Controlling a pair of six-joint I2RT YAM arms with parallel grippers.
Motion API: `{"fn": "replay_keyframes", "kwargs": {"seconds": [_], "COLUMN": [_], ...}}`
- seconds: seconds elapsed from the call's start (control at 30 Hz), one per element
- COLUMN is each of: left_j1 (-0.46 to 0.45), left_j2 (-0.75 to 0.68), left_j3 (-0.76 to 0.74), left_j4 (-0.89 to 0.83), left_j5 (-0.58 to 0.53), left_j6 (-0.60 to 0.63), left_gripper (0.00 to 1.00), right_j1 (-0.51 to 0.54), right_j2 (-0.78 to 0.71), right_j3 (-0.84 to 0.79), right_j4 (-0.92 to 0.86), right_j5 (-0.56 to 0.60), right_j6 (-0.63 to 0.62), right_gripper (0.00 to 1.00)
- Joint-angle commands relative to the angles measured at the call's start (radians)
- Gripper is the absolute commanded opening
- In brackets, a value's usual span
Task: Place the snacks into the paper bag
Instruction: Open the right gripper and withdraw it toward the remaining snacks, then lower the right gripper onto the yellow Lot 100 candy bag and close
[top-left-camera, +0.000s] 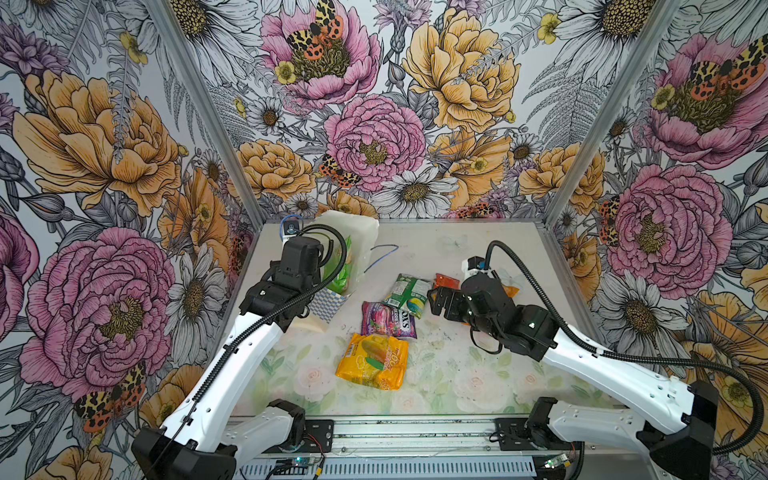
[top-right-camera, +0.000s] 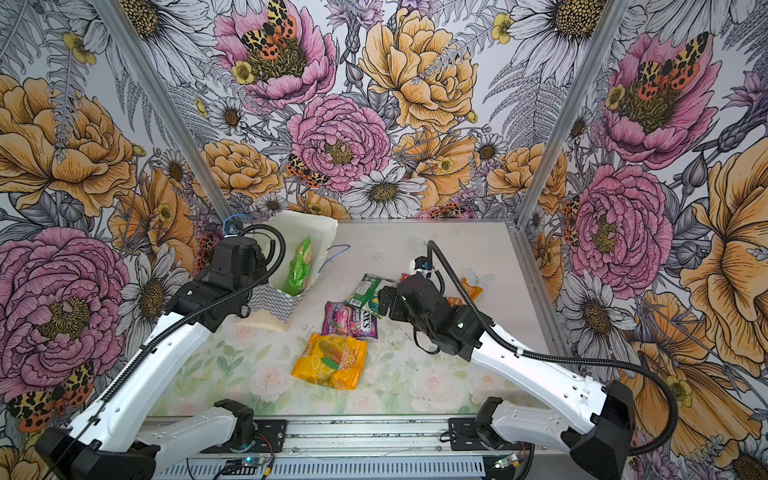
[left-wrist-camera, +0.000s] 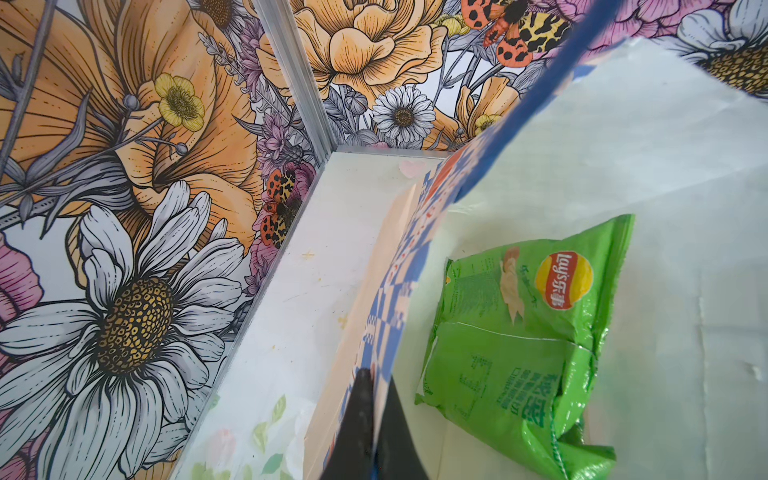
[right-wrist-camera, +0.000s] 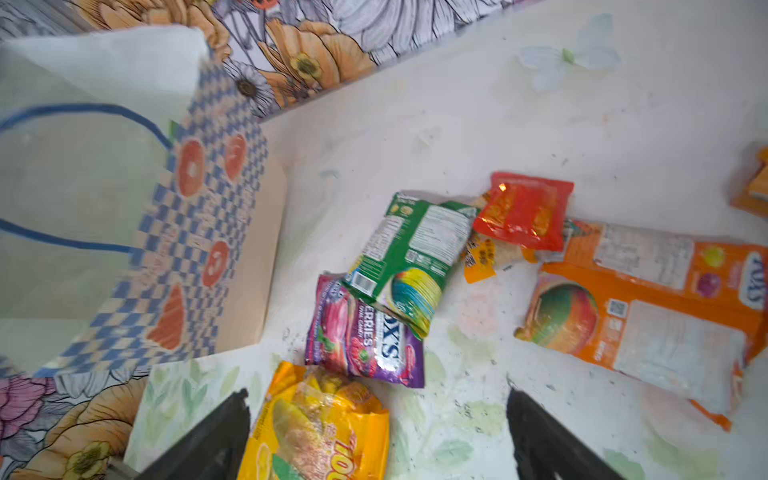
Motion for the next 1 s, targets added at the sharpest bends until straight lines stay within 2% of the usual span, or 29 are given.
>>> {"fn": "replay_keyframes", "kwargs": {"seconds": [0.0,0.17,0.37,0.57,0.97], "left_j1": [0.006,0.007,-0.012,-0.026,-0.037], "left_j2": [-0.033,-0.039,-0.055,-0.060,-0.069], "left_j3": [-0.010,-0.012,-0.019,-0.021,-0.025], "left_j4": [0.028,0.027,0.028,0.028,0.030], "left_j5": [0.018,0.024,0.006,-0.010,-0.031], "left_j6": [-0.019,-0.016,-0.015,-0.009,0.002], "left_gripper": [0.00,0.00,0.00,0.00,0.00], "right_j1": [0.039,0.055,0.073,0.088,0.151], "right_j2": [-0.029,0.060,0.218,0.306,0.474], "right_j3": [-0.085,-0.220,-0.211,-0.199,-0.098], "right_j4": [0.046,0.213,0.280,0.346,0.350], "right_j5": [-0.029,-0.198,-0.329,-0.415,-0.509], "right_j6": [0.138,0.199,0.205,0.206,0.237], "right_gripper": [0.99,0.99,0.99,0.99,0.95]}}
